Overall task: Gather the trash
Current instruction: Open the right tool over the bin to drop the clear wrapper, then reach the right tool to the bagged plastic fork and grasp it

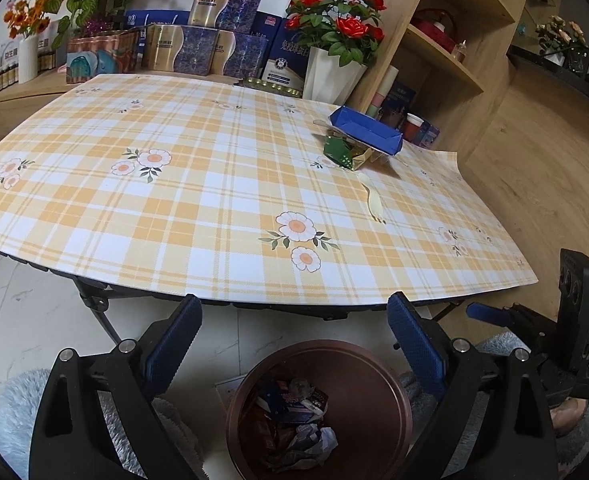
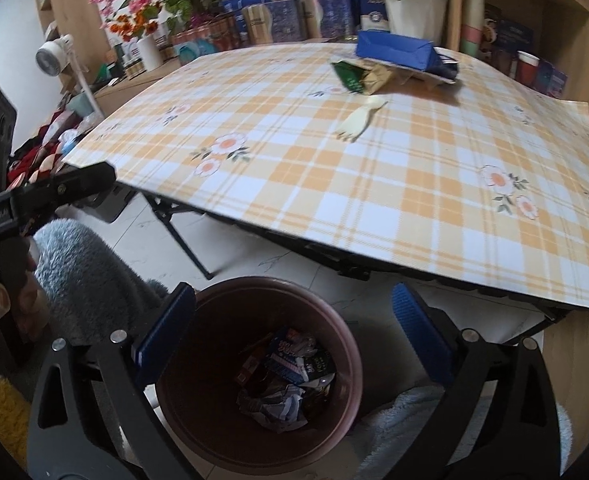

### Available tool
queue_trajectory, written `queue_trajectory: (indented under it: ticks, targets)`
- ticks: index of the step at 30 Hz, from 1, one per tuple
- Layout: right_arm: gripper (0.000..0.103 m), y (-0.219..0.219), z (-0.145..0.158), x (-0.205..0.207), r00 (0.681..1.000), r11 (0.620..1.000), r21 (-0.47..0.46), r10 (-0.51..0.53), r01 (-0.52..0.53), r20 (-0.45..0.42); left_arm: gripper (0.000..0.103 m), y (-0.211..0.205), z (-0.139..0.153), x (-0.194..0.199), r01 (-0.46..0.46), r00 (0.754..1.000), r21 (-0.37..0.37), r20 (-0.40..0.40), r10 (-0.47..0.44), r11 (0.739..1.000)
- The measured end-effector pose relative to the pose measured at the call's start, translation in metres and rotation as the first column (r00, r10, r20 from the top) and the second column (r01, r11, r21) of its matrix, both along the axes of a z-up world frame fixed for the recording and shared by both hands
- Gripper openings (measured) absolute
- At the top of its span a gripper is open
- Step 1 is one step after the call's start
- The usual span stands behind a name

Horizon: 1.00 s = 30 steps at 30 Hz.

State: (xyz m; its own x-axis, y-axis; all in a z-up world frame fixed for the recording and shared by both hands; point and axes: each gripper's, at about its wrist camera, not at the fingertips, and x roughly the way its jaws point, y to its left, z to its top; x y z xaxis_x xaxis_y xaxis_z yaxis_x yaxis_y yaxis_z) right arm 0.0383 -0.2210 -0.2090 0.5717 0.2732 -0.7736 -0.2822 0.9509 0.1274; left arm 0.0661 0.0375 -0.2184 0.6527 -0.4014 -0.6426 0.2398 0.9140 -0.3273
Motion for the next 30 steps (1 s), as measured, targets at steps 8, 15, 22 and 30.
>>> queue_trajectory:
  ticks: [8, 15, 22, 30]
  targets:
    - [0.097, -0.031, 0.019, 0.009, 0.988, 0.988, -0.013, -0.154, 0.155, 0.025, 0.094, -0.010, 0.018, 0.002, 0.013, 0.999, 0.065, 0.051, -0.016, 0.998]
    - [0.097, -0.050, 0.050, 0.018, 0.984, 0.990, 0.064, -0.136, 0.129, 0.119, 0.096, -0.017, 0.043, 0.013, -0.040, 0.992, 0.132, 0.121, 0.024, 0.990]
    - [0.097, -0.061, 0.064, 0.034, 0.975, 0.991, 0.037, -0.132, 0.127, 0.181, 0.097, -0.025, 0.074, 0.034, -0.057, 0.977, 0.158, 0.210, 0.022, 0.986]
    - [0.097, -0.086, 0.079, 0.070, 0.960, 0.979, -0.006, -0.198, 0.203, 0.197, 0.097, -0.043, 0.100, 0.067, -0.013, 0.959, 0.196, 0.281, -0.043, 0.981]
